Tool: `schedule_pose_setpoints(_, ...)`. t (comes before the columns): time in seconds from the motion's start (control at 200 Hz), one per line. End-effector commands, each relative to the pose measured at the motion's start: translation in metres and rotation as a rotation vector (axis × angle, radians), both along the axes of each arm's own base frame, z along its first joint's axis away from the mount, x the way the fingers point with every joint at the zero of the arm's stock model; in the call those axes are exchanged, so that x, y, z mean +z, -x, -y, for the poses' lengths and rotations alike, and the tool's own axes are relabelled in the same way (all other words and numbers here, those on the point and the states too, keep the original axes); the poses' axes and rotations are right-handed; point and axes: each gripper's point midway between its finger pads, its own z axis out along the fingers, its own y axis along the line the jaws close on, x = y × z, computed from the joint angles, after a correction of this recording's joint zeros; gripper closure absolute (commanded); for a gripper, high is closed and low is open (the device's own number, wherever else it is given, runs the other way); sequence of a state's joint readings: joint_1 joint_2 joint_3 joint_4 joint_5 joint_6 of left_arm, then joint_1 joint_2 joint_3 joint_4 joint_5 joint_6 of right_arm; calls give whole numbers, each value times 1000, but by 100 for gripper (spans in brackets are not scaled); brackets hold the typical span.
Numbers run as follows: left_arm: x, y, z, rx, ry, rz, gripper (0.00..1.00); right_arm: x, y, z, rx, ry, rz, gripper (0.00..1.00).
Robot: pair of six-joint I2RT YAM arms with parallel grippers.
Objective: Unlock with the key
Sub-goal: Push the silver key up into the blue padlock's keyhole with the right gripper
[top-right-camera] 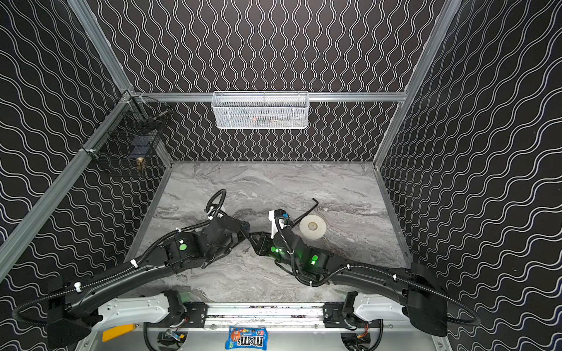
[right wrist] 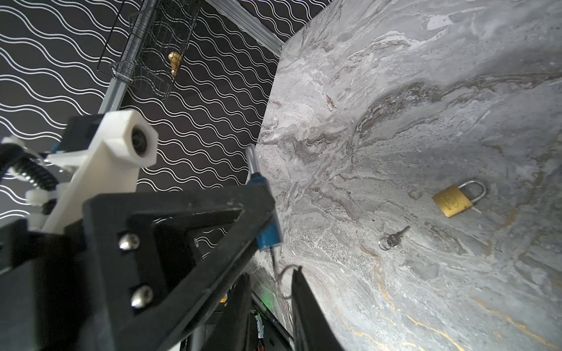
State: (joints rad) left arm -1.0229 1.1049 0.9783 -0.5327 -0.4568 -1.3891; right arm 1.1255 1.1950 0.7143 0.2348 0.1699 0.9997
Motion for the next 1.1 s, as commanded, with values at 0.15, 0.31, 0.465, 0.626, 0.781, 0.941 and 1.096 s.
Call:
schedule_pose_setpoints(0.15, 6, -5, -3, 50, 42, 28, 100, 5, -3, -10, -2, -56, -21, 75)
schedule_pose_setpoints(0.31, 8, -5, -3, 50, 43, 32, 100, 7, -7, -13, -4, -87, -8, 76)
schedule_pose_setpoints(0.465, 10, -6, -4, 52, 45, 38, 100, 2, -7, -17, 10, -86, -16, 79)
schedule_pose_setpoints(0.626, 11, -7, -4, 58, 46, 43, 100, -2, -7, -17, 8, -74, -27, 81)
schedule_pose_setpoints(0.781, 12, -7, -2, 53, 53, 44, 100, -5, -5, -19, 21, -81, -34, 84)
schedule_pose_setpoints(0.941, 14, -6, 0, 44, 61, 43, 100, -5, -6, -17, 13, -95, -19, 89)
schedule_pose_setpoints(1.096, 17, -5, 3, 28, 84, 41, 100, -4, -11, -15, 14, -119, -9, 94)
